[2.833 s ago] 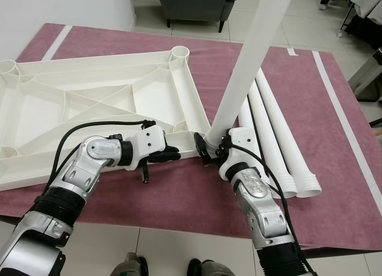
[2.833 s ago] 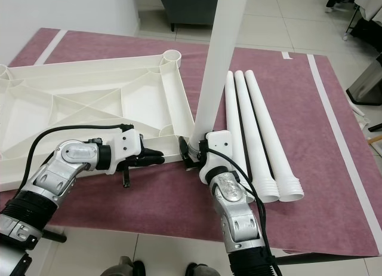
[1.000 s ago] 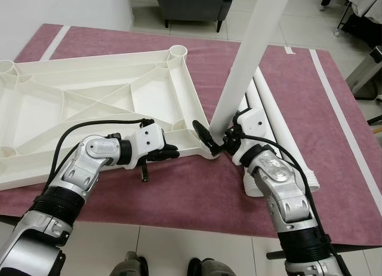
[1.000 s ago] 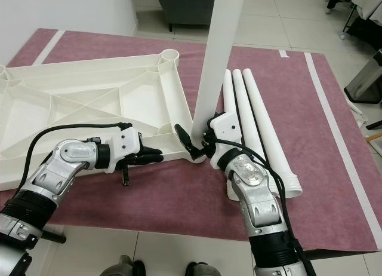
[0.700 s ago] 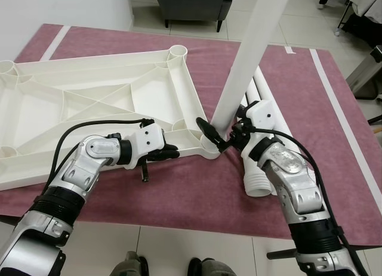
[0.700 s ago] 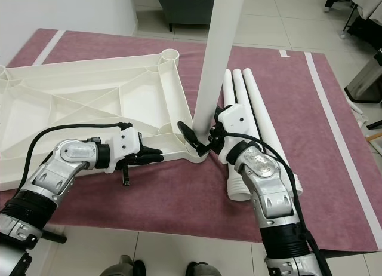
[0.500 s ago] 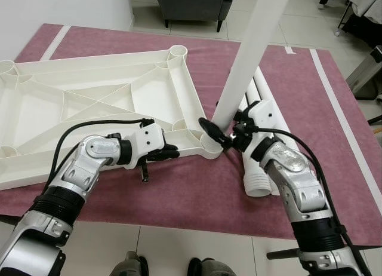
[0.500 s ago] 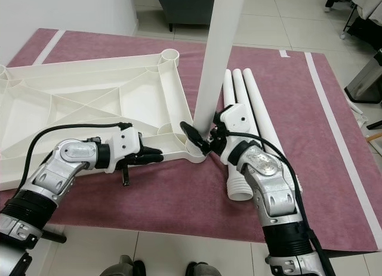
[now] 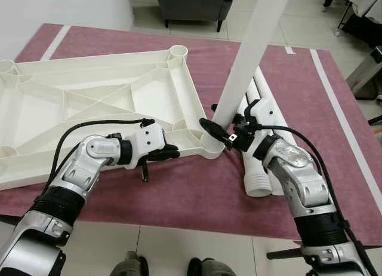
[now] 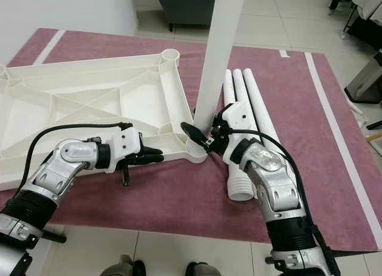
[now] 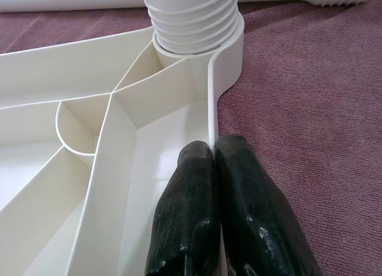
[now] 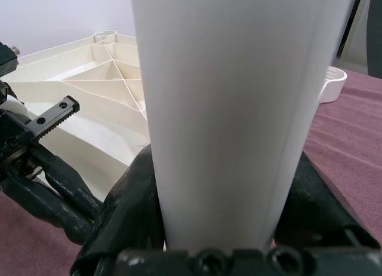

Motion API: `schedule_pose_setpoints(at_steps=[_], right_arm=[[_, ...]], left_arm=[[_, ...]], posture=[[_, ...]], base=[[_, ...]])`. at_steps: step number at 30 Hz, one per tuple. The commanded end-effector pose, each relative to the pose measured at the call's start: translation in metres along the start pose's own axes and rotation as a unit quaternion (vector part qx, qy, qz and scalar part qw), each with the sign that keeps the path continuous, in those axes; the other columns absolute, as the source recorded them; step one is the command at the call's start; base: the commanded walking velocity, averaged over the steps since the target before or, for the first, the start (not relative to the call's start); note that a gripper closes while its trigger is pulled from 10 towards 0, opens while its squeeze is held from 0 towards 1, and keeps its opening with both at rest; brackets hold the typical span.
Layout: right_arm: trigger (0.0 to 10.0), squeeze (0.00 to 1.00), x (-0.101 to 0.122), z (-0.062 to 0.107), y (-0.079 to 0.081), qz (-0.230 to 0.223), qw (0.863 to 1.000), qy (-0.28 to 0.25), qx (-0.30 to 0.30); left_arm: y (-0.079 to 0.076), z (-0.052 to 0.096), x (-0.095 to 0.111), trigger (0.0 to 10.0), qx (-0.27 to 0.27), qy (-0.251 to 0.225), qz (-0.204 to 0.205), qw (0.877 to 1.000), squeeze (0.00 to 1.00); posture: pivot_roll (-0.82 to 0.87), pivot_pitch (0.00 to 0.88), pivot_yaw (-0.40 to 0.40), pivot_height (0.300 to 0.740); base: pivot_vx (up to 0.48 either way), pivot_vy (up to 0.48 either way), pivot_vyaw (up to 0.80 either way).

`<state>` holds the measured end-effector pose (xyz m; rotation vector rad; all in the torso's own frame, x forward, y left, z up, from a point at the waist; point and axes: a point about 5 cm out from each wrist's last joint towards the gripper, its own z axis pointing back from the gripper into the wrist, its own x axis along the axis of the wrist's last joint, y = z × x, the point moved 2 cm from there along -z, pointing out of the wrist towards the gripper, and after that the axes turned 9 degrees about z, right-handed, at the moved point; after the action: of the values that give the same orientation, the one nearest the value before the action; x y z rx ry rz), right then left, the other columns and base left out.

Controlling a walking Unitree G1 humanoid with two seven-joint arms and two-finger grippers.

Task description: Building children table

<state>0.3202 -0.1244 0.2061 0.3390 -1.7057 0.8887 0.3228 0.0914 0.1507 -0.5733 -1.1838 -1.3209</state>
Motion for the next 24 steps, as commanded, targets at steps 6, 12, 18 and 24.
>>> schedule_pose_setpoints(at_steps=[6, 12, 18, 24], right_arm=[[10.0, 0.00, -0.037, 0.000, 0.015, -0.050, 0.994, 0.075, -0.067], [10.0, 0.00, -0.047, 0.002, 0.023, -0.070, 0.984, 0.095, -0.133], [10.0, 0.00, -0.051, 0.005, 0.026, -0.087, 0.979, 0.100, -0.155], [10.0, 0.00, -0.049, 0.004, 0.021, -0.078, 0.979, 0.099, -0.159]], left_arm=[[-0.009, 0.000, -0.022, 10.0, -0.010, 0.035, 0.034, 0.999, 0.00], [-0.010, 0.000, -0.022, 10.0, -0.010, 0.033, 0.034, 0.999, 0.00], [-0.009, -0.001, -0.018, 10.0, -0.013, 0.024, 0.032, 0.999, 0.00], [-0.013, -0.001, -0.017, 10.0, -0.037, 0.019, 0.036, 0.998, 1.00]], posture=[[0.06, 0.143, 0.009, 0.740], [0.05, 0.139, 0.008, 0.740], [0.05, 0.137, 0.012, 0.740], [0.05, 0.134, 0.015, 0.740]], base=[[0.000, 0.000, 0.00], [0.000, 0.000, 0.00], [0.000, 0.000, 0.00], [0.000, 0.000, 0.00]])
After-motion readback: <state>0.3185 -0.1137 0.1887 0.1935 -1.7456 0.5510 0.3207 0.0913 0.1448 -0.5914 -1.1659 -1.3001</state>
